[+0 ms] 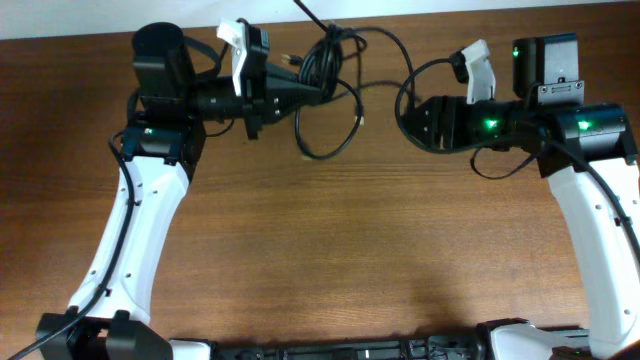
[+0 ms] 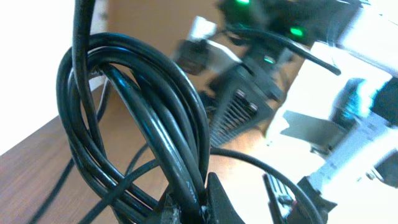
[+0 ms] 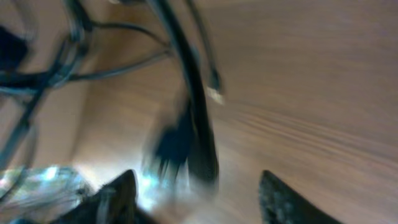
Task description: Untangle cables
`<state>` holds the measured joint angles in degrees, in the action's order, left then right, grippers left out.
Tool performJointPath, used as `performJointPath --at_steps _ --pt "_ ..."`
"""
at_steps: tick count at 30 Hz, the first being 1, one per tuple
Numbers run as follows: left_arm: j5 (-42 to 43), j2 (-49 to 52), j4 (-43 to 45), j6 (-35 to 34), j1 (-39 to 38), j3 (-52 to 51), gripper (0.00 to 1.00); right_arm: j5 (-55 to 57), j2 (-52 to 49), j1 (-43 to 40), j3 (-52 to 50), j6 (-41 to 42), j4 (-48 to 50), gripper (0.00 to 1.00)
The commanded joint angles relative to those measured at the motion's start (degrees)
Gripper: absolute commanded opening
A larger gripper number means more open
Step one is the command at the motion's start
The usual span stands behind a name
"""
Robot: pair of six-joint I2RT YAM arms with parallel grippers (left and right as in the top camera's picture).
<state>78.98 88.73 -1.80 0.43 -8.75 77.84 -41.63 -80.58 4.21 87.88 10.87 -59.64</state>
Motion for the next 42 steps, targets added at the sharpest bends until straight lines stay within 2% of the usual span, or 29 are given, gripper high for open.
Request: performJointPath --at_steps 1,5,7,11,15,18,21,26,28,31,39,40,41,42 --pt "7.3 -0.3 2.0 5.9 -1.0 0.8 0.00 -10.5 0.8 -0.1 0.5 0.6 1.8 0.66" --pt "7.1 -0.3 4.4 7.3 -4.0 0.8 0.00 -17.4 0.8 -0.1 0.5 0.6 2.0 0.66" --pt "5.4 -0.3 4.6 7.9 -4.8 0.8 0.00 -17.4 0.8 -0.1 0.5 0.1 2.0 0.66" --pt "2.3 -0.3 4.6 8.0 -3.0 0.8 0.00 -1.6 0.8 -0.1 0.5 0.6 -1.0 0.66" --pt "-0.6 -0.3 4.4 8.3 0.7 0.8 0.00 5.3 0.8 -0.1 0.5 3.2 -1.6 0.67" --pt "-0.8 -0.3 3.4 8.8 0.9 0.8 0.00 2.3 1.2 -0.1 0.5 3.4 -1.4 0.67" --pt "-1.0 -0.3 0.5 10.5 0.7 0.8 0.00 -6.1 3.4 -0.1 0.6 3.4 1.0 0.67" --pt "-1.0 -0.3 -3.7 13.4 -2.8 0.8 0.00 -9.4 5.8 -0.1 0.6 5.7 4.4 0.67" --pt "-1.0 -0.3 -3.5 14.6 -5.6 0.8 0.00 -10.5 5.8 0.0 0.5 6.1 4.4 0.67" --pt "-5.3 -0.3 -3.1 14.9 -9.4 0.8 0.00 -10.6 5.8 0.0 0.5 5.7 4.4 0.67" --pt "-4.9 -0.3 3.1 14.4 -14.7 0.8 0.00 -7.4 5.2 0.0 0.5 4.0 2.2 0.66" --pt "-4.8 -0.3 4.6 13.0 -15.2 0.8 0.00 -7.2 5.2 0.0 0.5 4.0 2.2 0.66" --pt "-4.1 -0.3 6.2 10.7 -15.2 0.8 0.00 -6.3 5.2 0.0 0.5 4.0 2.2 0.61" --pt "-2.1 -0.3 7.4 10.5 -15.2 0.8 0.00 -4.5 5.2 0.0 0.5 4.0 1.9 0.50"
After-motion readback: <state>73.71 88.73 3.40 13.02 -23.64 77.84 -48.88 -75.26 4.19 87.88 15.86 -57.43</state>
